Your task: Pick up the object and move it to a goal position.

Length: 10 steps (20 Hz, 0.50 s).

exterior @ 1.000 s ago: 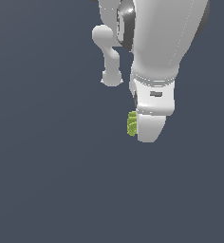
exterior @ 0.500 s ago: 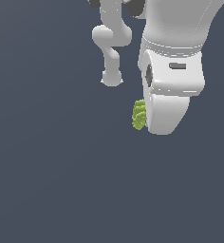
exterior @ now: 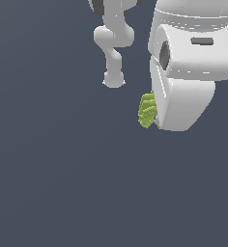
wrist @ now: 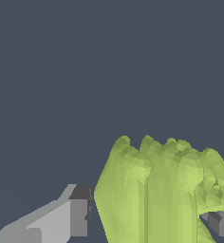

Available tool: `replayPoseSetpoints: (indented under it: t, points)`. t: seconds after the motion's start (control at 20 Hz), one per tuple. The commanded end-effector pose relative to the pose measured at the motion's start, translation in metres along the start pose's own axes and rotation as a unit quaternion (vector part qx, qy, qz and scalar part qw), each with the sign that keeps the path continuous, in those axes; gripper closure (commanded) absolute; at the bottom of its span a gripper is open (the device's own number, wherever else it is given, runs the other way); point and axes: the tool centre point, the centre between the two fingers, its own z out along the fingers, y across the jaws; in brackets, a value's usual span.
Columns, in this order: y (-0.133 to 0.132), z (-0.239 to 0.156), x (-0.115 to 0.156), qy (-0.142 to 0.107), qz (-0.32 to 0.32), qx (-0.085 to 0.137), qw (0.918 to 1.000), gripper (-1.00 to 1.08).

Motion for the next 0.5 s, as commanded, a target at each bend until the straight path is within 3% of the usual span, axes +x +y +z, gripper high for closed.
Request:
replayPoseSetpoints:
  t: [0.0,0.45]
  points:
    - [0.0015,-0.0043,0.0006,0.0,0.0,0.0,1.0,1.08]
    - [0.0036,-0.0097,0.0017,0.0,0.0,0.0,1.0,1.08]
